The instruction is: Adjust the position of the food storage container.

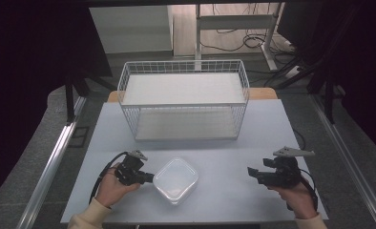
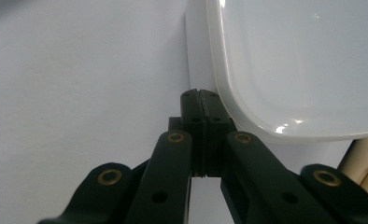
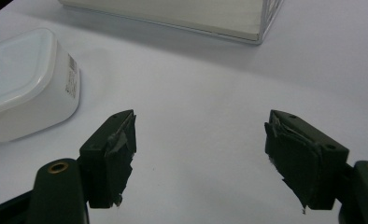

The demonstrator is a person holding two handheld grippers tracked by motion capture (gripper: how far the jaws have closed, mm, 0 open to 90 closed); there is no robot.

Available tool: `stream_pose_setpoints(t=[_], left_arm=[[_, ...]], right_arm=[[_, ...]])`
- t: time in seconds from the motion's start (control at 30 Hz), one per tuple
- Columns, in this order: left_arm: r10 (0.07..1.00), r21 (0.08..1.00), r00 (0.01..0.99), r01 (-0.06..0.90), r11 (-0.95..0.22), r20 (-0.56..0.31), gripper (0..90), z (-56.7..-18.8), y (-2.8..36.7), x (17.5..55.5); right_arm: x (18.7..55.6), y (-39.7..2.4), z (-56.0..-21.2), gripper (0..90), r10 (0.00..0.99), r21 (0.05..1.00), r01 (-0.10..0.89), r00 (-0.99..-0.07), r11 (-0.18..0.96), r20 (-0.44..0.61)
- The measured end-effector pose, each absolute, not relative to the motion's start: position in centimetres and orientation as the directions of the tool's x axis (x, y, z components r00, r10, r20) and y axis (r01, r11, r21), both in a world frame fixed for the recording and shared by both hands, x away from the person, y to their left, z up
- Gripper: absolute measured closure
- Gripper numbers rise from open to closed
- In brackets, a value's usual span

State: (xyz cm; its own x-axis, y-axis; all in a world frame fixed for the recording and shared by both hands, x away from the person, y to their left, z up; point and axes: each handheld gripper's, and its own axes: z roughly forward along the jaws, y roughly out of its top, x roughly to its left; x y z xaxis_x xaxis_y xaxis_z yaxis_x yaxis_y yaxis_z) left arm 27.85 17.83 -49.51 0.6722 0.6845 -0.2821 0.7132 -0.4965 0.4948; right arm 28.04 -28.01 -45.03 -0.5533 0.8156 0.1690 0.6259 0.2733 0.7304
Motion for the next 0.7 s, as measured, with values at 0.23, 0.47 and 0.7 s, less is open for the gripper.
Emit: stream_pose_setpoints(t=[0.23,0.47,0.7], left_arm=[[0.680,0.491,0.669,0.719,-0.492,-0.299,90.0,-49.6,17.6,27.4],[0.675,0.490,0.672,0.718,-0.495,-0.303,90.0,-49.5,17.1,26.8],[0.670,0.488,0.669,0.723,-0.489,-0.320,90.0,-49.6,16.6,26.2]], right_arm=[[28.1,-28.1,-45.1,24.6,0.817,0.729,0.629,-0.551,0.271,0.171],[28.0,-28.0,-45.0,24.6,0.816,0.732,0.625,-0.553,0.272,0.169],[28.0,-28.0,-45.1,24.6,0.816,0.730,0.628,-0.552,0.271,0.171]])
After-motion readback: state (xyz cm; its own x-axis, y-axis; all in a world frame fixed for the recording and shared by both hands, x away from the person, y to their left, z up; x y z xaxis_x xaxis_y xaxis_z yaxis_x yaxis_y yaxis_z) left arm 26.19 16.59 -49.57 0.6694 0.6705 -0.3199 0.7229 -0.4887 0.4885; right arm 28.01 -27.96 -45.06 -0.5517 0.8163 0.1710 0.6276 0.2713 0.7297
